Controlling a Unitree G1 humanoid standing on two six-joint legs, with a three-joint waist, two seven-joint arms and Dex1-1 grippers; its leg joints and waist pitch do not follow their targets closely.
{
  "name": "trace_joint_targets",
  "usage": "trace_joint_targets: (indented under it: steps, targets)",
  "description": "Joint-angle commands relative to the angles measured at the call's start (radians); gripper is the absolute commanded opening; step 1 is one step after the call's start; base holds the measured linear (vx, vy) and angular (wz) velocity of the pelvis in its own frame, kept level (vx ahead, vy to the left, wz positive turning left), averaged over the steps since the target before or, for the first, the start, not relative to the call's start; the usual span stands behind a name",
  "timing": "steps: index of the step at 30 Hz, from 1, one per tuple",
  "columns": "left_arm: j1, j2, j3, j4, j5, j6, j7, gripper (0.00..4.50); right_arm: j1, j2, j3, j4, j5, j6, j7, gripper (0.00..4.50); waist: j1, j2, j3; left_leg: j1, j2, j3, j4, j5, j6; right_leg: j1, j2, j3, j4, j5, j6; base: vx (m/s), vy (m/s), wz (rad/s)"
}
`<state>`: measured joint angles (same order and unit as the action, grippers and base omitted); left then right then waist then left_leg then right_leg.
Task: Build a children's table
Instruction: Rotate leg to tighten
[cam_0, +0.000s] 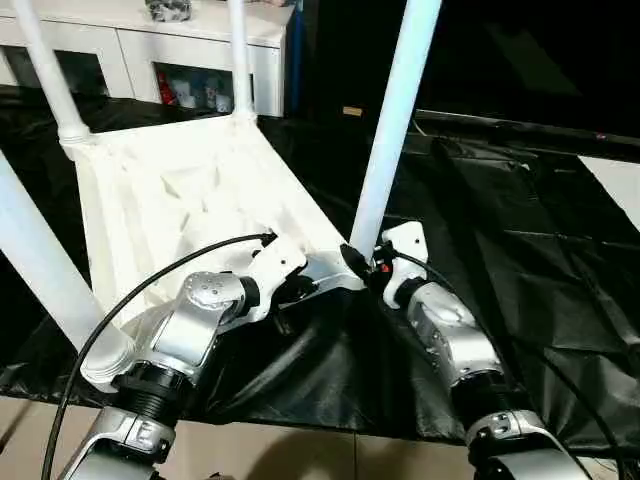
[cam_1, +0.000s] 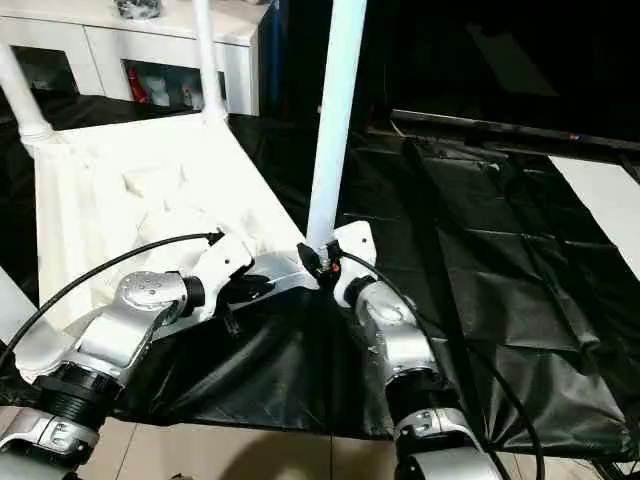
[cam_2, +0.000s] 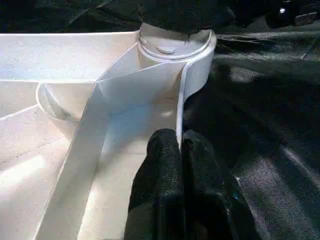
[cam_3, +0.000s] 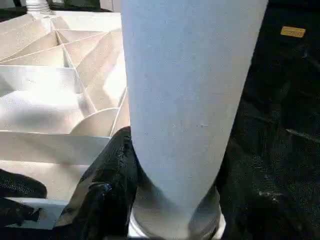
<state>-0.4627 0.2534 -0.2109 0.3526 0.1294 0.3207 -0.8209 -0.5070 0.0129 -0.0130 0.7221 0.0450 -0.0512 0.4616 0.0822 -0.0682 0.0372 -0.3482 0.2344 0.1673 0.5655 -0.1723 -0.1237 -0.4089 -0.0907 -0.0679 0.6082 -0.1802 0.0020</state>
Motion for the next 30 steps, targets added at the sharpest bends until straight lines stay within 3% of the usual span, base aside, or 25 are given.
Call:
trace_joint_targets:
  steps: [1, 4, 9, 10, 11, 12, 13, 14, 16, 18, 20, 24, 26, 30]
  targets:
    - [-0.036, -0.040, -0.005, -0.016, -0.025, -0.048, 0.053, 0.00, 0.021, 0.073, 0.084, 0.007, -0.010, 0.024, 0.052, 2.63, 0.001, 0.008, -0.041, 0.002, -0.012, 0.001, -0.076, -0.409, -0.001, 0.024, -0.039, 0.026, -0.109, -0.536, -0.058, 0.000, 0.000, 0.00]
    - [-0.020, -0.029, -0.004, -0.036, -0.036, -0.051, 0.030, 0.00, 0.025, 0.053, 0.069, -0.014, -0.004, 0.009, 0.048, 2.63, 0.003, 0.006, -0.046, -0.004, -0.010, 0.004, -0.076, -0.369, 0.003, 0.028, -0.039, 0.031, -0.100, -0.474, -0.071, 0.000, 0.000, 0.00]
    - [0.024, -0.033, 0.041, -0.108, -0.082, -0.060, 0.036, 0.00, 0.045, -0.050, 0.029, -0.135, 0.068, 0.016, 0.173, 2.63, 0.008, 0.006, -0.050, -0.010, -0.008, 0.013, -0.072, -0.288, 0.019, 0.038, -0.032, 0.036, -0.078, -0.283, -0.130, 0.000, 0.000, 0.00]
    - [0.033, -0.032, 0.052, -0.133, -0.098, -0.051, 0.029, 0.28, 0.050, -0.083, 0.024, -0.163, 0.083, 0.024, 0.215, 2.65, 0.011, 0.005, -0.052, -0.008, -0.007, 0.014, -0.069, -0.274, 0.023, 0.040, -0.032, 0.037, -0.075, -0.255, -0.137, 0.000, 0.000, 0.00]
    - [0.041, -0.029, 0.061, -0.157, -0.109, -0.037, 0.024, 0.28, 0.055, -0.114, 0.020, -0.187, 0.097, 0.033, 0.254, 2.65, 0.013, 0.006, -0.056, -0.009, -0.006, 0.017, -0.063, -0.226, 0.038, 0.042, -0.031, 0.039, -0.064, -0.163, -0.164, 0.053, 0.001, 0.05]
    - [0.050, -0.025, 0.065, -0.181, -0.120, -0.021, 0.015, 0.55, 0.060, -0.141, 0.018, -0.205, 0.108, 0.040, 0.290, 2.66, 0.015, 0.004, -0.058, -0.008, -0.006, 0.019, -0.060, -0.201, 0.047, 0.044, -0.030, 0.038, -0.061, -0.123, -0.177, 0.058, 0.001, 0.03]
    - [0.075, -0.008, 0.063, -0.241, -0.142, 0.011, -0.020, 0.58, 0.071, -0.202, 0.016, -0.239, 0.125, 0.056, 0.366, 2.66, 0.016, 0.004, -0.061, -0.016, -0.007, 0.018, -0.055, -0.147, 0.060, 0.053, -0.028, 0.037, -0.049, -0.040, -0.201, 0.058, 0.001, 0.03]
    - [0.075, -0.008, 0.063, -0.241, -0.142, 0.011, -0.020, 0.58, 0.071, -0.202, 0.016, -0.239, 0.125, 0.056, 0.366, 2.66, 0.019, 0.006, -0.062, -0.016, -0.004, 0.018, -0.050, -0.095, 0.074, 0.055, -0.027, 0.036, -0.040, 0.046, -0.226, 0.059, 0.005, -0.02]
    - [0.102, 0.006, 0.063, -0.305, -0.155, 0.041, -0.034, 0.69, 0.086, -0.266, 0.015, -0.273, 0.150, 0.075, 0.452, 2.66, 0.018, -0.001, -0.060, -0.014, -0.009, 0.023, -0.046, -0.073, 0.095, 0.056, -0.022, 0.035, -0.038, 0.094, -0.245, 0.000, 0.000, 0.00]
    - [0.130, 0.016, 0.071, -0.364, -0.174, 0.078, -0.039, 0.97, 0.094, -0.315, 0.001, -0.294, 0.178, 0.098, 0.510, 2.66, 0.018, -0.013, -0.058, -0.016, -0.008, 0.024, -0.046, -0.087, 0.107, 0.062, -0.026, 0.035, -0.039, 0.053, -0.246, 0.000, 0.000, 0.00]
    - [0.147, 0.024, 0.071, -0.396, -0.181, 0.094, -0.041, 1.03, 0.098, -0.341, -0.005, -0.307, 0.193, 0.113, 0.537, 2.66, 0.018, -0.010, -0.054, -0.013, -0.006, 0.025, -0.048, -0.109, 0.103, 0.057, -0.026, 0.036, -0.046, -0.009, -0.237, 0.000, 0.000, 0.00]
    - [0.217, 0.051, 0.068, -0.509, -0.222, 0.160, -0.044, 1.37, 0.121, -0.414, -0.001, -0.351, 0.216, 0.154, 0.615, 2.66, 0.020, -0.014, -0.046, -0.009, -0.002, 0.024, -0.053, -0.177, 0.075, 0.053, -0.029, 0.036, -0.060, -0.142, -0.202, 0.000, 0.000, 0.00]
    - [0.279, 0.062, 0.069, -0.593, -0.247, 0.208, -0.035, 1.51, 0.159, -0.460, 0.026, -0.408, 0.236, 0.212, 0.688, 2.66, 0.022, -0.016, -0.043, -0.008, 0.000, 0.022, -0.057, -0.219, 0.059, 0.051, -0.029, 0.036, -0.069, -0.237, -0.176, 0.000, 0.000, 0.00]
    - [0.335, 0.060, 0.066, -0.654, -0.268, 0.240, -0.025, 1.86, 0.201, -0.483, 0.068, -0.468, 0.266, 0.272, 0.757, 2.66, 0.025, -0.018, -0.039, -0.007, 0.000, 0.019, -0.060, -0.262, 0.051, 0.042, -0.027, 0.036, -0.080, -0.316, -0.140, 0.000, 0.000, 0.00]
